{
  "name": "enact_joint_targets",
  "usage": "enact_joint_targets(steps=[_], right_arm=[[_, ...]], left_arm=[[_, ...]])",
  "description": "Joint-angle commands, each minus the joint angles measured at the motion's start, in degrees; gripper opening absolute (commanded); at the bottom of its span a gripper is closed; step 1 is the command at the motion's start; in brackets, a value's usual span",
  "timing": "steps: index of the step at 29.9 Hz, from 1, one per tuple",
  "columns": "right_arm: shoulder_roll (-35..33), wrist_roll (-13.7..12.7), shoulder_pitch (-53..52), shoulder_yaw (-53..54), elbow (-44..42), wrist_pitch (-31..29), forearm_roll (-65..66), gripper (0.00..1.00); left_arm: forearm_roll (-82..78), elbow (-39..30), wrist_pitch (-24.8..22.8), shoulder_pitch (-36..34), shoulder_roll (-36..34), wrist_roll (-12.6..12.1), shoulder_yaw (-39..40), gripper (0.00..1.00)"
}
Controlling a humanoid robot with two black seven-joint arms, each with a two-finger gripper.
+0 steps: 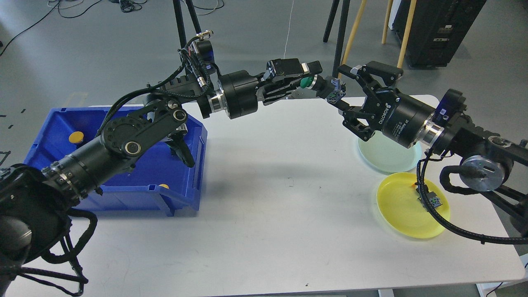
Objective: Pass button and place on color plate
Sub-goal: 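Grasp the button with the right gripper and release the left gripper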
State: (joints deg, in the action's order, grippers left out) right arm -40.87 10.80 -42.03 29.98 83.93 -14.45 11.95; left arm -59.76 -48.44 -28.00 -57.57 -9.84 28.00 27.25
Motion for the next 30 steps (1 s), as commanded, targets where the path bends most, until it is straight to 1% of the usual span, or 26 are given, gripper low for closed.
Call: enact_joint_targets(steps=[1, 4, 7, 9, 10, 11, 12, 15, 18, 20, 21, 22, 23, 24, 25, 26, 28, 30], right_arm=[[0.3, 0.0, 0.0, 0.0, -0.1, -0.1, 0.1, 0.63], [1.1, 0.1, -0.1, 0.0, -0.1, -0.1, 0.2, 0.60], [1.1, 0.7, 0.0, 0.0, -0.1, -0.1, 0.4, 0.52], [1.1, 1.3, 0.0, 0.0, -0.1, -0.3, 0.8, 0.42], [1.1, 1.6, 0.0, 0.0, -0.1, -0.9, 0.9, 0.33], [1.1, 1.8, 0.0, 0.0, -0.2, -1.4, 1.0, 0.21], [1.3, 1.8, -0.1, 0.0, -0.3, -0.9, 1.0, 0.16], [1.8, 1.9, -0.1, 0.1, -1.0, -0.9, 0.8, 0.09], [1.7, 1.9, -0.1, 0.1, -1.1, -0.9, 0.8, 0.06], [1.6, 1.9, -0.1, 0.1, -1.1, -1.0, 0.8, 0.04], [1.6, 1.9, -0.1, 0.0, -1.2, -0.9, 0.8, 0.03], [1.5, 1.9, -0.1, 0.0, -1.3, -1.0, 0.8, 0.02], [1.3, 1.9, -0.1, 0.0, -1.3, -0.9, 0.8, 0.02], [1.3, 1.9, -0.1, 0.0, -1.4, -0.9, 0.7, 0.01], [1.1, 2.0, -0.1, -0.1, -1.5, -0.9, 0.7, 0.01], [1.1, 2.0, 0.0, -0.1, -1.8, -0.9, 0.7, 0.01], [0.9, 2.4, 0.5, -0.6, -2.2, -0.9, 0.3, 0.01], [0.0, 3.2, 0.9, -0.6, -2.4, -0.9, 0.2, 0.01]], left_arm=[[0.0, 0.2, 0.0, 0.0, 0.0, 0.0, 0.0, 0.05], [0.0, 0.2, 0.0, 0.0, 0.1, 0.0, 0.0, 0.05], [0.0, 0.2, 0.0, 0.0, 0.0, 0.0, 0.0, 0.05], [0.0, 0.2, 0.0, 0.0, 0.0, 0.0, 0.0, 0.05], [0.0, 0.2, 0.0, 0.0, 0.1, 0.0, 0.0, 0.05], [0.0, 0.3, 0.0, 0.0, 0.1, 0.0, 0.0, 0.05], [0.0, 0.2, 0.0, 0.0, 0.1, 0.0, 0.0, 0.05], [0.0, 0.3, 0.0, 0.0, 0.1, 0.0, 0.0, 0.05], [0.0, 0.3, 0.0, 0.0, 0.1, 0.0, 0.0, 0.05], [0.0, 0.3, 0.0, 0.0, 0.1, 0.0, 0.0, 0.09], [0.0, 0.3, 0.0, 0.0, 0.1, 0.0, 0.0, 0.14], [0.0, 0.2, 0.0, 0.0, 0.1, 0.0, 0.0, 0.27], [0.2, 0.2, 0.0, 0.0, 0.1, 0.0, 0.0, 0.48], [0.9, 0.2, 0.0, 0.1, 0.2, 0.0, 0.0, 0.73], [2.1, 0.2, 0.0, 0.1, 0.3, 0.0, -0.1, 0.81], [3.3, 0.3, 0.0, 0.1, 0.6, 0.0, -0.2, 0.82], [5.9, 0.3, 0.0, 0.1, 0.8, 0.0, -0.4, 0.96], [7.4, 0.4, 0.0, 0.2, 0.8, 0.0, -0.4, 0.99]])
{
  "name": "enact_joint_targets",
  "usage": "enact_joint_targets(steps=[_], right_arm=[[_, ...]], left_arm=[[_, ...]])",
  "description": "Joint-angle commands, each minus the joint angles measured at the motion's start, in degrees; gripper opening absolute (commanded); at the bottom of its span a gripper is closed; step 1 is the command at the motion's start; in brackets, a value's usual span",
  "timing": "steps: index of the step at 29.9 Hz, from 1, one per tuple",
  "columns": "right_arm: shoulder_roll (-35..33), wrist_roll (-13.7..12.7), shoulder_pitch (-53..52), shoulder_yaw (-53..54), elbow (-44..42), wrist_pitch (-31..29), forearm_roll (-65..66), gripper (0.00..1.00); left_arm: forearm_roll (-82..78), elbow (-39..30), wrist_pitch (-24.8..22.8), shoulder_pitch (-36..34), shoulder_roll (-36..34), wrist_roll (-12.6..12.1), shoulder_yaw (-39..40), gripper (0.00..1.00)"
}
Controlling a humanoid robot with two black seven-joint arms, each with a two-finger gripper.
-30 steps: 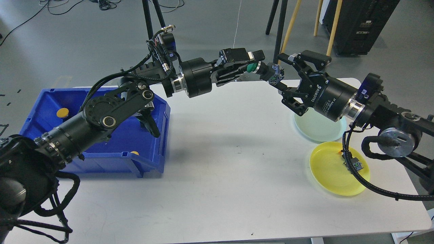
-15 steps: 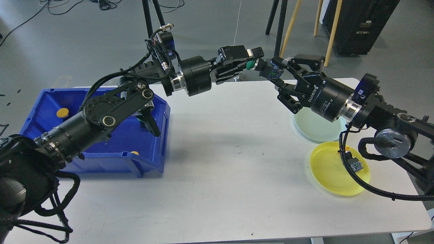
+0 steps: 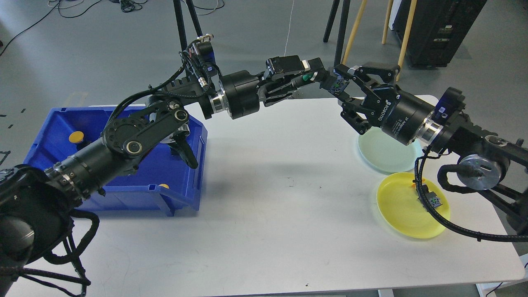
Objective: Pass button and place on color plate
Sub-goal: 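Grasp the button with the right gripper and release the left gripper, then lower the button onto the pale green plate and open the right gripper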
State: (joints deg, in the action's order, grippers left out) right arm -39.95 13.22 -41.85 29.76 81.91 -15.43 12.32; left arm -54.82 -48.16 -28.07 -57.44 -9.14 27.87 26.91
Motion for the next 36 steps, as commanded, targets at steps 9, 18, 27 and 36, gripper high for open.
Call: enact_joint_targets(steps=[9, 18, 27, 36], right_arm=[[-2.4, 3.6, 9.0, 9.2, -1.1, 1.8, -1.2, 0.01], [-1.0, 3.7, 22.9, 25.2, -2.3, 10.9, -16.1, 0.01], [0.4, 3.0, 24.8, 27.7, -4.0, 34.6, -36.3, 0.01], [5.3, 1.3, 24.1, 26.1, -7.7, 43.4, -38.8, 0.01]], left_arm=[[3.4, 0.2, 0.1, 0.1, 0.0, 0.1, 0.0, 0.99], [7.7, 1.3, 0.1, 1.2, 0.0, 0.1, 0.0, 0.99], [7.6, 2.1, 0.1, 1.2, 0.1, 0.1, -0.4, 0.99], [7.6, 2.2, 0.1, 1.2, 0.1, 0.1, -0.5, 0.99]])
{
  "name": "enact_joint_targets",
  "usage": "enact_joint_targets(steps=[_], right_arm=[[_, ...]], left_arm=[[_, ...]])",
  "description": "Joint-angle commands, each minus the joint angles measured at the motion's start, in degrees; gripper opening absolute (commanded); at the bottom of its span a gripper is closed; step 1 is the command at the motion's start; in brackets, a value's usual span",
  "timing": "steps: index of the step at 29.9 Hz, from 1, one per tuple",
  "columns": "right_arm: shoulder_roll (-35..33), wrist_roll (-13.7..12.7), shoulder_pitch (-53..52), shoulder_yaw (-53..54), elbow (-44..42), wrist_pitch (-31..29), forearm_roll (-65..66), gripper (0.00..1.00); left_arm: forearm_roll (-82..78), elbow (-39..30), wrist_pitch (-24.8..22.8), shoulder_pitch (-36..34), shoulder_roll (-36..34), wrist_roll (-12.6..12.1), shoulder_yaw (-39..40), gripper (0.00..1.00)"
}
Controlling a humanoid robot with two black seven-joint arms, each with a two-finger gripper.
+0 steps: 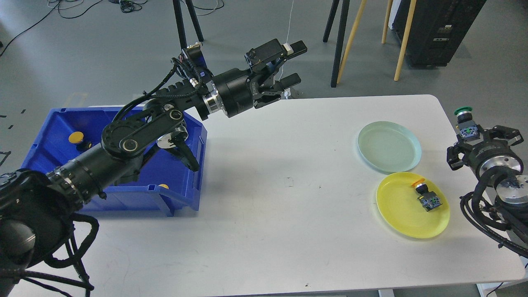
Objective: Pass button and place on color plate
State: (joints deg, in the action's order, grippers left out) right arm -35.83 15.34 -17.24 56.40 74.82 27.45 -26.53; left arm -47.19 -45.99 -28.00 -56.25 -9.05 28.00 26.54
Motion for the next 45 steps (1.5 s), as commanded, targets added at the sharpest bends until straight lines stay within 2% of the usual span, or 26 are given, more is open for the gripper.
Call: enact_joint_targets(steps=[1, 3, 7, 11, 15, 17, 19, 20, 21, 22, 28, 32, 37, 40, 41, 44, 45], right_arm=[[1.7, -1.0, -0.8, -0.7, -1.3, 0.6, 0.1, 0.01], [3.0, -2.2, -2.0, -1.1, -4.0, 0.6, 0.2, 0.01], [5.7, -8.9, -10.2, -9.2, -11.0, 0.6, 0.4, 0.01], [9.9, -10.2, -18.4, -19.0, -18.6, 0.6, 0.3, 0.01], [13.5, -10.5, -20.6, -19.7, -23.7, 0.6, 0.3, 0.05], [14.8, -10.5, -20.8, -19.0, -26.8, 0.6, 0.3, 0.21], [16.5, -10.5, -20.8, -17.7, -29.8, 0.6, 0.3, 0.46], [17.0, -10.6, -20.7, -17.1, -30.7, 0.6, 0.3, 0.67], [17.1, -10.6, -20.6, -16.8, -31.0, 0.6, 0.4, 0.95], [16.9, -10.6, -20.6, -16.8, -30.6, 0.6, 0.4, 0.98], [15.8, -10.3, -20.5, -16.7, -27.4, -3.8, 0.5, 1.00], [9.2, -9.4, -20.7, -16.5, -19.0, -9.4, 1.1, 1.00], [-1.6, -4.3, -20.6, -14.7, -3.9, -22.1, 11.5, 1.00], [-3.6, -3.0, -20.6, -12.0, 0.7, -30.5, 21.1, 1.00], [-4.2, -2.3, -20.6, -11.8, 1.2, -35.4, 23.6, 1.00], [-5.1, 3.7, -20.8, -12.0, 0.7, -51.7, 24.5, 1.00], [-4.7, 5.4, -20.8, -11.9, 0.7, -54.6, 23.1, 1.00]], left_arm=[[0.0, 0.0, 0.0, 0.0, 0.0, 0.0, -0.1, 0.99], [0.0, 0.0, 0.0, 0.0, 0.0, 0.0, -0.2, 0.99], [0.0, 0.0, 0.0, 0.0, 0.0, 0.0, -0.2, 0.99], [0.0, 0.0, 0.0, 0.0, 0.0, 0.0, -0.2, 0.99], [0.0, 0.0, 0.0, 0.0, 0.0, 0.0, -0.2, 0.99], [0.0, 0.0, 0.0, 0.0, 0.0, 0.0, -0.2, 0.99], [0.1, 0.0, 0.0, 0.0, 0.0, 0.0, -0.1, 0.99], [0.1, 0.0, 0.0, 0.0, 0.1, 0.0, -0.1, 0.99], [0.0, 0.0, 0.0, 0.0, 0.1, 0.0, -0.1, 0.99], [0.1, 0.0, 0.0, 0.0, 0.1, 0.0, 0.0, 0.99], [0.5, -0.1, 0.0, -0.1, 0.2, 0.0, 0.6, 0.99], [5.3, -0.1, 0.0, 0.1, -1.1, 0.0, 1.5, 0.99], [14.8, -0.3, 0.0, 2.4, -9.7, 0.0, 4.8, 0.99], [16.7, -0.2, 0.0, 2.9, -14.1, 0.0, 5.4, 0.99], [17.6, -0.2, 0.0, 3.5, -15.5, 0.0, 5.4, 0.99], [20.2, -0.2, 0.0, 5.3, -18.1, 0.0, 6.1, 0.99], [21.6, -0.2, 0.0, 6.1, -18.3, 0.0, 7.3, 0.99]])
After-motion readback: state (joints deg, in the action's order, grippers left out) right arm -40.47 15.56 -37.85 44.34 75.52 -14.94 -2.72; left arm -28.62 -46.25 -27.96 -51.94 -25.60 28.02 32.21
